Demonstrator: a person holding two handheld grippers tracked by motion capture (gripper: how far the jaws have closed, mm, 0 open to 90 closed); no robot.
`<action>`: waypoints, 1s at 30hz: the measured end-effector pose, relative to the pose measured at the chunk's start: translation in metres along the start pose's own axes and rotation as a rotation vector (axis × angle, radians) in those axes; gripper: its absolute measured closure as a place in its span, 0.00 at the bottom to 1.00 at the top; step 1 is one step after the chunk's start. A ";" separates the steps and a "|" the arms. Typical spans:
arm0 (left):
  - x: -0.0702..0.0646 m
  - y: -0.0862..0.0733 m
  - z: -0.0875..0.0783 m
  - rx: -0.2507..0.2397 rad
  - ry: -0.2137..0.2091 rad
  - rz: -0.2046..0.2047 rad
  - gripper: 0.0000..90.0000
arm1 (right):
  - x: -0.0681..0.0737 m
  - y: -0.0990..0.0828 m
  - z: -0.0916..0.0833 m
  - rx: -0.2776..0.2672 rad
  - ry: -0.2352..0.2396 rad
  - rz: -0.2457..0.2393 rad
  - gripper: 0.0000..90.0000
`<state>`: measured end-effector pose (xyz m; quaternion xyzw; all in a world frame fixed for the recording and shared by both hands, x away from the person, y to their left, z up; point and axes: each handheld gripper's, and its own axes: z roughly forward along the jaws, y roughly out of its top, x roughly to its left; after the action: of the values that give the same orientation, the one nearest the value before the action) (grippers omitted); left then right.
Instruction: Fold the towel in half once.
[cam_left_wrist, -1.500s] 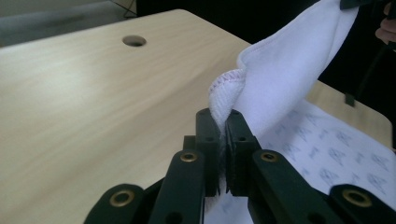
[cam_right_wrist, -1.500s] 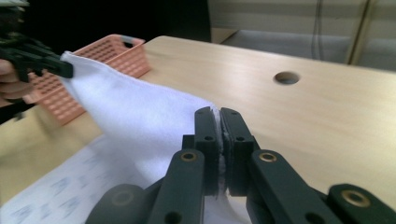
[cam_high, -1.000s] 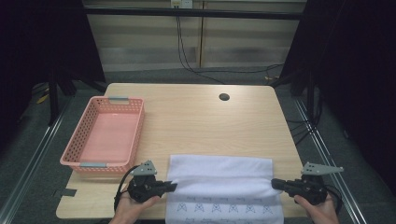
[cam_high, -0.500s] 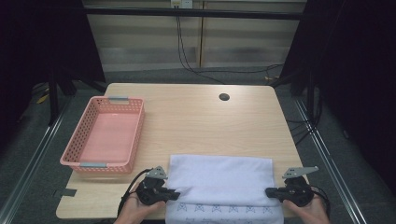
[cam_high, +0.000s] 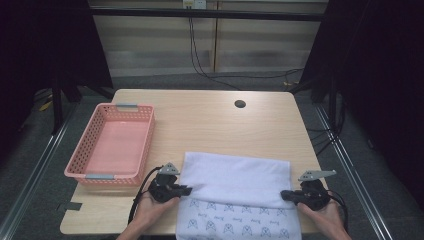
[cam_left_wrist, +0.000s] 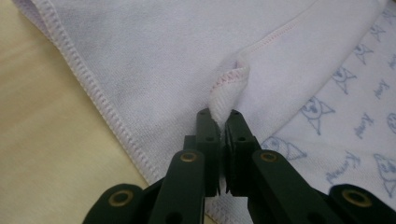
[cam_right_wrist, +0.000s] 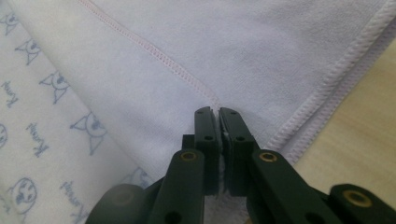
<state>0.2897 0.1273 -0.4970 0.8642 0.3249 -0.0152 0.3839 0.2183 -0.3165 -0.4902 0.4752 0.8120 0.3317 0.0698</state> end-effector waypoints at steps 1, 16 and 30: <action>0.003 0.002 0.002 -0.009 0.004 -0.008 0.96 | -0.002 0.003 0.002 -0.002 -0.007 -0.004 0.96; 0.047 0.041 0.024 -0.043 0.088 -0.044 0.96 | -0.046 0.056 0.038 -0.039 -0.053 0.028 0.96; 0.090 0.083 0.044 -0.029 0.168 -0.098 0.96 | -0.081 0.099 0.068 -0.069 -0.084 0.035 0.96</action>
<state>0.4174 0.1064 -0.4983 0.8398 0.3982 0.0432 0.3664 0.3631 -0.3174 -0.4990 0.5002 0.7878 0.3406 0.1144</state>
